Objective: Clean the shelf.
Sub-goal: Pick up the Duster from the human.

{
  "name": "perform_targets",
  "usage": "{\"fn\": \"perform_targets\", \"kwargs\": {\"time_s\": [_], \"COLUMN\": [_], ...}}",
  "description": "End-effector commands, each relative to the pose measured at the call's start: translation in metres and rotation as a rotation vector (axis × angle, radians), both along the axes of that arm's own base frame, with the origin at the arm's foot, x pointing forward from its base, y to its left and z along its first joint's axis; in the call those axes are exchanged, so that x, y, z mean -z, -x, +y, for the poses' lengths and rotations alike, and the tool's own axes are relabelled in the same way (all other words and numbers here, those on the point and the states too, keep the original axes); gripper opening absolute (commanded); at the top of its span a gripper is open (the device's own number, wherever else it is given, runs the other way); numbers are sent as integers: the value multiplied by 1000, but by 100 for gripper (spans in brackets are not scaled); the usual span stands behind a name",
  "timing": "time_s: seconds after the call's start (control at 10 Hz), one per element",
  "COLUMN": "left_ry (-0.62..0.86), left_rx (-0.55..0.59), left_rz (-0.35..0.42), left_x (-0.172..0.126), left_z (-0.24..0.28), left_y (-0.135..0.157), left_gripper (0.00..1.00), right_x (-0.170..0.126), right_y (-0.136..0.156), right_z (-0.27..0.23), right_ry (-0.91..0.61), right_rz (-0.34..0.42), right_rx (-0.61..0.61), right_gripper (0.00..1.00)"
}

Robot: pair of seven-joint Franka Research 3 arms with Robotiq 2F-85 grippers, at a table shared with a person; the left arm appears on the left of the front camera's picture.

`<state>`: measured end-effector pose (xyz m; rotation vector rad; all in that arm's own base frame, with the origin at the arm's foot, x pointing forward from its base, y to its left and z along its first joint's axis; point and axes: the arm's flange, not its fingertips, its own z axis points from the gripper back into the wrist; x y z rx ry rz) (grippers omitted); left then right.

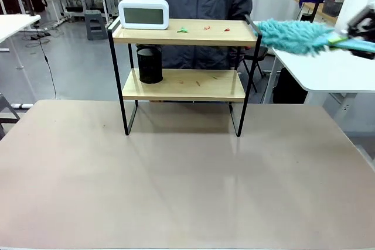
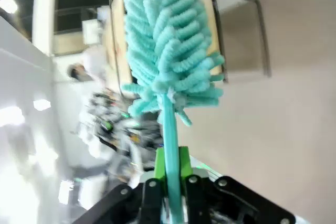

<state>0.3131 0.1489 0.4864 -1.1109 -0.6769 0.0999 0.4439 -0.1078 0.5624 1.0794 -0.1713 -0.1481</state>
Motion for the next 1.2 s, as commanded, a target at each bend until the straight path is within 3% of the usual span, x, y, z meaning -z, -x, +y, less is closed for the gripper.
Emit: {"fn": "perform_targets", "kwargs": {"time_s": [0.0,0.2,0.3,0.4,1.1], "left_ry": [8,8,8,8,8], "left_rx": [3,3,3,3,3], "left_rz": [-28,-28,-28,-28,-28], "left_x": [0,0,0,0,0], "left_z": [-1,-1,-1,-1,-1], "left_y": [-2,-2,-2,-2,-2], "left_gripper": [100,100,100,100,100], "right_x": [-19,-4,7,-17,-17], "right_y": [124,210,231,180,180], "right_z": [-4,-20,-28,-17,-17], "right_ry": [216,264,234,269,269], "right_rz": [-149,-204,-257,-124,-124], "right_rx": [-100,-213,-297,-203,-203], "right_gripper": [0,0,0,0,0]}}
